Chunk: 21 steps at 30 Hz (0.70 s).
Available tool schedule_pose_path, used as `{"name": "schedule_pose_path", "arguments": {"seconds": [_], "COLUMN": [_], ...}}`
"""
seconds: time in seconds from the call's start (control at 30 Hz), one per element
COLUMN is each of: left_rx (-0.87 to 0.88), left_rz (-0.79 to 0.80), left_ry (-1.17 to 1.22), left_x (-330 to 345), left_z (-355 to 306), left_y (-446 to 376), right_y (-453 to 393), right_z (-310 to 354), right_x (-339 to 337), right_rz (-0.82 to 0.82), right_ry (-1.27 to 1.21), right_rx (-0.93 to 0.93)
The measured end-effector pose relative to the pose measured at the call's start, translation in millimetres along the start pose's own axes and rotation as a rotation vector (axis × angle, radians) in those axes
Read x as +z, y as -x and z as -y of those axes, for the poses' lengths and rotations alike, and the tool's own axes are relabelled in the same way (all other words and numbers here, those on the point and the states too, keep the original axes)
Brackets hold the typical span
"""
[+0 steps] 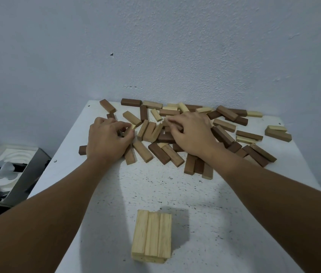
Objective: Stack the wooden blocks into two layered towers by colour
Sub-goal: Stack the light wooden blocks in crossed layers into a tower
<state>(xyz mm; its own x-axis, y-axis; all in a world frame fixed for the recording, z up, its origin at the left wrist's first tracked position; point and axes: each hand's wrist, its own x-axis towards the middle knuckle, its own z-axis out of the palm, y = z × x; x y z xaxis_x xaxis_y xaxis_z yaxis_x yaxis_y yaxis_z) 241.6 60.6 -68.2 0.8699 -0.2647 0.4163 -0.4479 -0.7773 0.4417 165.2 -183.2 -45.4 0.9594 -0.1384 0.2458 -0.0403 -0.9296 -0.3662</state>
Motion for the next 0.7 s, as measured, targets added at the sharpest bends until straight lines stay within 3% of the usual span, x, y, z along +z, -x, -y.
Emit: {"name": "schedule_pose_path", "arguments": {"seconds": [0.13,0.23,0.37,0.53,0.7], "left_rx": [0.007,0.009,0.006,0.008,-0.049], "left_rz": [0.002,0.002,-0.003,-0.023,-0.029], "left_ry": [-0.004,-0.008,0.004,0.009,-0.034], "left_x": [0.3,0.3,1.0,1.2,1.7], "left_z": [-0.9,0.1,-0.8,-1.4,1.6], "left_y": [-0.4,0.0,0.3,0.8,-1.5], "right_y": [4.3,-5.8,-22.0,-44.6,-34.6], "right_z": [-0.4,-6.9,-12.9,4.1,5.9], "right_x": [-0.4,-5.2,-9.8,-8.9,0.5], "right_rz": [-0.083,-0.126,-0.026,0.216,0.140], "right_ry": [-0.142,-0.069,0.156,0.220,0.143], "right_rx": [-0.055,0.056,0.067,0.163,0.078]}}
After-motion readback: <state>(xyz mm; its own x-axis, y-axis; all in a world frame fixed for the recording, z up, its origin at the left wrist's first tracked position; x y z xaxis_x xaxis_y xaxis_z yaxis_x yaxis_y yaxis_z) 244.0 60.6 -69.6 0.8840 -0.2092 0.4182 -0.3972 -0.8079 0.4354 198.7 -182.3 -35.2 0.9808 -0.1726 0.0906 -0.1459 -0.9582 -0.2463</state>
